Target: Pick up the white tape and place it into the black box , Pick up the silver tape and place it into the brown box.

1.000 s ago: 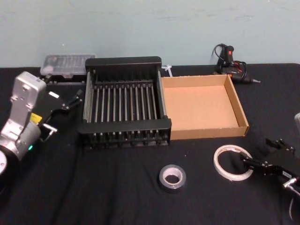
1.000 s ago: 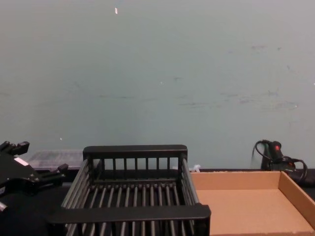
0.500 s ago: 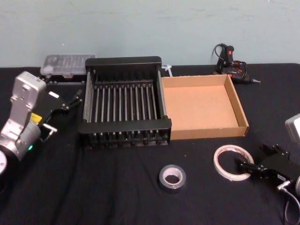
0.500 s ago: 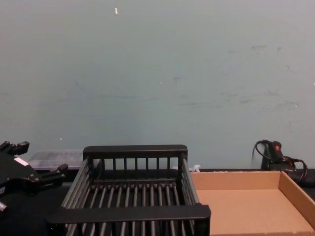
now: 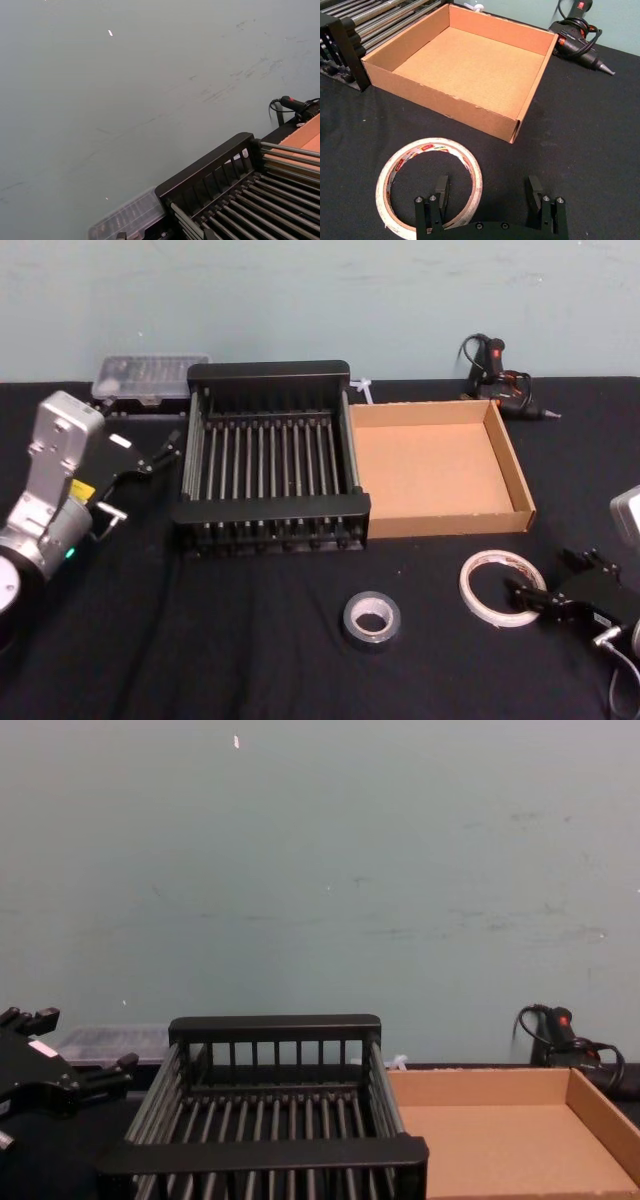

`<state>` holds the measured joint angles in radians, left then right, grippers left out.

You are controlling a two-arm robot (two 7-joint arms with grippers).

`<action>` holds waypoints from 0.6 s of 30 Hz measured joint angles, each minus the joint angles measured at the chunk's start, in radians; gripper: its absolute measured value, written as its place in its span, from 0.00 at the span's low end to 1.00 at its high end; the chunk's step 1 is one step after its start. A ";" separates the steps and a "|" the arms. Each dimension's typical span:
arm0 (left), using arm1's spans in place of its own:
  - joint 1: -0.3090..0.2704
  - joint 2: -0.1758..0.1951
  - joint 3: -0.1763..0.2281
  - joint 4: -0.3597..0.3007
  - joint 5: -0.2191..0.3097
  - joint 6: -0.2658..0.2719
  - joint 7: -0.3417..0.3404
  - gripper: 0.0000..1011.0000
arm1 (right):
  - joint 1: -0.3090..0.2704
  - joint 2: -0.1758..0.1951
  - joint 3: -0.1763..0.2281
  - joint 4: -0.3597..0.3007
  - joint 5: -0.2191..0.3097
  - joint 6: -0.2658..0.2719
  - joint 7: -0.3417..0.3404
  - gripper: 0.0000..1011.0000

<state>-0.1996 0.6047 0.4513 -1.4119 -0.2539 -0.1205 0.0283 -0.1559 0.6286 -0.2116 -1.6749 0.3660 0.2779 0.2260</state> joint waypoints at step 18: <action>0.000 0.000 0.000 0.000 0.000 0.000 0.000 0.99 | -0.002 0.002 0.001 -0.004 0.002 0.002 -0.005 0.59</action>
<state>-0.1995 0.6047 0.4514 -1.4119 -0.2539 -0.1206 0.0283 -0.1577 0.6304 -0.2110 -1.6790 0.3681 0.2798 0.2213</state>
